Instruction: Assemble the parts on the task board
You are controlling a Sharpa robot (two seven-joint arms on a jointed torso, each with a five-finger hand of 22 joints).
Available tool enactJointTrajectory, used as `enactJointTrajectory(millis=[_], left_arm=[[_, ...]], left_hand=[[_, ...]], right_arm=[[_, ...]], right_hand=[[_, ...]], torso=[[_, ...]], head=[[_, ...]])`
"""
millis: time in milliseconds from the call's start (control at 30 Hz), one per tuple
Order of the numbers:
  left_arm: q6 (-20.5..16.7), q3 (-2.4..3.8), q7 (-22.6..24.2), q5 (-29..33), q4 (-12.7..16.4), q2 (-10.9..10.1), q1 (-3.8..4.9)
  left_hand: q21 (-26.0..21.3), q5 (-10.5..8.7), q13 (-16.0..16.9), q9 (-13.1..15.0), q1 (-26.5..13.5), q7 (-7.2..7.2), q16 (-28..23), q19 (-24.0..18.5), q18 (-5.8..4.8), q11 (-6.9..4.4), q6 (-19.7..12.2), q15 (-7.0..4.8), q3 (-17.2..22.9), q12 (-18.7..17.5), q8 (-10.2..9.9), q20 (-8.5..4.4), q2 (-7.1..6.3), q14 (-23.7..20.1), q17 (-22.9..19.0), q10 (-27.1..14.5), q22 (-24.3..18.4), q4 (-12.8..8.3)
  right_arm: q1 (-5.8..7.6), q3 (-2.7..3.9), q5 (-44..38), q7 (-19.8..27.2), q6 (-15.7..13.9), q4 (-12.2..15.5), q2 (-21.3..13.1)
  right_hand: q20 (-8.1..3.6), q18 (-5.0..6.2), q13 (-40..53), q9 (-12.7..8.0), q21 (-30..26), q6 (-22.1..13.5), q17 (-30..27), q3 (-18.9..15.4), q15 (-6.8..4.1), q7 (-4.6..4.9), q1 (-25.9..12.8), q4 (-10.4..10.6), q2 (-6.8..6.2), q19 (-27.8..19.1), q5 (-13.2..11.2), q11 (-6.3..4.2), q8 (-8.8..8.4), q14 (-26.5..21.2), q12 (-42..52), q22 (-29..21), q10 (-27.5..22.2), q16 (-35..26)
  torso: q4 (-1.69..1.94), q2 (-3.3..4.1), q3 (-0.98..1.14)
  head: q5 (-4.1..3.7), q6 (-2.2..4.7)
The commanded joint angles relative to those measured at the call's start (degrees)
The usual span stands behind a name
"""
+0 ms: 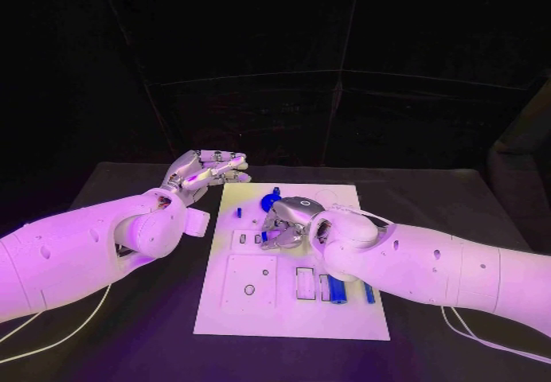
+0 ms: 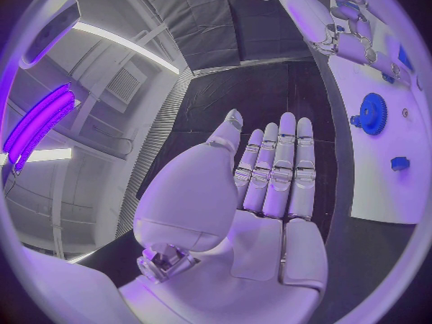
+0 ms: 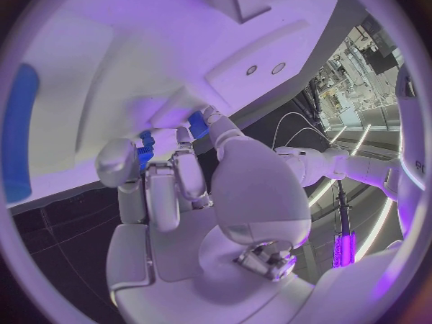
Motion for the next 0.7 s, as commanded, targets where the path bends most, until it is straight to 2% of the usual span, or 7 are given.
enactJointTrajectory(millis=[33, 233, 333, 567, 600, 667, 700], left_arm=[[0.6, 0.06, 0.1, -0.1, 0.1, 0.0, 0.1], [0.7, 0.06, -0.1, -0.6, -0.1, 0.0, 0.1], [0.6, 0.06, -0.5, -1.3, -0.3, -0.1, 0.1], [2.5, 0.06, -2.2, -7.4, -0.7, -0.2, 0.1], [3.3, 0.06, -3.0, -8.4, -0.8, -0.2, 0.1], [5.6, 0.07, -6.0, -10.0, -1.1, -0.2, 0.14], [6.7, 0.07, -7.7, -11.2, -1.2, -0.2, 0.23]], left_hand=[[-0.3, -0.25, -0.1, -0.1, 0.2, 0.21, -0.4, 0.6, 0.89, -0.09, 0.0, -0.01, 0.0, -0.2, -0.3, -0.08, 0.3, 0.5, 0.1, 0.3, -0.1, -0.2], [0.7, -0.27, -0.1, -0.1, 0.0, -0.07, -0.2, 2.9, 0.94, -0.34, 0.2, -0.47, 0.1, -0.4, -0.3, -0.6, 0.48, 1.8, 0.6, 0.6, 0.4, -0.7], [2.0, -0.28, 0.1, 0.0, -0.4, -0.52, 0.8, 5.4, 0.96, -0.94, 0.7, -1.31, 0.0, -0.2, -0.2, -1.48, 0.58, 4.2, 1.6, 1.8, 0.8, -0.9], [10.3, -0.34, 2.0, 0.5, -1.2, -3.82, 12.7, 17.4, 0.89, -5.33, 5.2, -6.7, 0.1, 3.6, 1.2, -6.78, 1.36, 19.8, 9.3, 12.0, 4.7, -0.5], [12.9, -0.44, 2.9, 0.5, -1.9, -4.46, 23.4, 20.4, 0.9, -6.52, 5.4, -7.63, -0.1, 5.0, 1.1, -7.9, 1.23, 21.5, 18.4, 14.3, 6.1, 0.0], [18.0, -0.32, 5.3, 0.5, -5.2, -4.67, 54.7, 24.9, 0.38, -7.44, 5.1, -8.45, -0.6, 8.0, 1.0, -9.03, 3.14, 22.9, 48.1, 16.2, 8.9, 3.2], [22.4, -0.31, 6.5, 0.6, -6.4, -4.47, 61.8, 26.5, -0.24, -7.2, 4.7, -8.61, -1.0, 9.4, 1.1, -9.3, 3.59, 23.0, 55.2, 16.0, 13.3, 4.4]], right_arm=[[-0.04, 0.0, -0.5, 0.5, -5.8, 0.7, -0.4], [-0.18, 0.01, -0.1, 3.5, -9.6, 2.4, -1.8], [-0.16, 0.04, 2.1, 9.0, -10.7, 4.4, -4.0], [2.57, 0.1, 15.5, 22.1, -7.0, 9.2, -10.3], [3.33, 0.1, 18.5, 22.7, -6.1, 9.6, -11.2], [4.83, 0.09, 25.1, 23.5, -4.4, 9.9, -12.9], [5.57, 0.09, 28.3, 23.7, -3.7, 9.9, -13.8]], right_hand=[[0.37, 0.32, 2.2, 0.0, -0.3, -1.1, 6.3, -2.4, 0.49, 0.2, -1.0, 1.4, -0.87, -0.2, -0.2, 0.17, -0.15, 4.2, -0.3, 0.0, -0.3, -0.2], [0.59, 0.34, 2.1, 0.1, -0.4, -1.6, 6.5, -7.4, 0.64, 0.35, 0.1, 4.1, -1.31, -0.1, 0.0, 0.37, 0.05, 4.3, -0.3, -0.1, -0.3, -0.1], [0.64, 0.36, 2.2, 0.1, -0.5, -1.7, 6.7, -9.5, 0.73, 0.44, 1.7, 5.3, -1.0, -0.1, -0.4, 0.42, 0.08, 4.3, -0.1, -0.1, -0.3, 0.0], [0.75, 1.18, 0.2, 0.2, -3.0, -1.8, 3.4, -9.4, 0.75, 0.48, 7.5, 3.2, 1.39, -2.9, -0.5, 0.43, 0.24, 3.4, -2.8, -4.8, -2.0, -1.9], [0.72, 1.3, -0.3, 0.2, -3.4, -1.8, 2.7, -9.2, 0.71, 0.44, 8.2, 2.8, 1.71, -3.3, -0.3, 0.38, 0.27, 3.2, -3.5, -5.5, -2.4, -2.2], [0.65, 1.61, -1.7, 0.2, -4.4, -1.7, 1.3, -8.9, 0.63, 0.4, 9.3, 2.2, 2.35, -4.3, -0.3, 0.3, 0.27, 2.9, -5.2, -7.3, -3.3, -3.1], [0.61, 1.81, -2.7, 0.1, -5.1, -1.9, 0.2, -8.7, 0.6, 0.41, 9.8, 1.9, 2.7, -5.0, -0.3, 0.28, 0.19, 2.6, -6.6, -8.5, -3.9, -3.8]], torso=[[0.01, 0.01, 0.04], [0.02, -0.03, 0.07], [0.03, -0.1, 0.03], [-0.16, -0.1, 0.11], [-0.13, -0.11, 0.1], [-0.18, -0.32, 0.05], [-0.18, -0.41, 0.03]], head=[[-0.05, 0.02], [0.0, 0.17], [0.03, 0.29], [0.13, 0.8], [0.06, 0.89], [0.09, 0.67], [0.1, 0.61]])
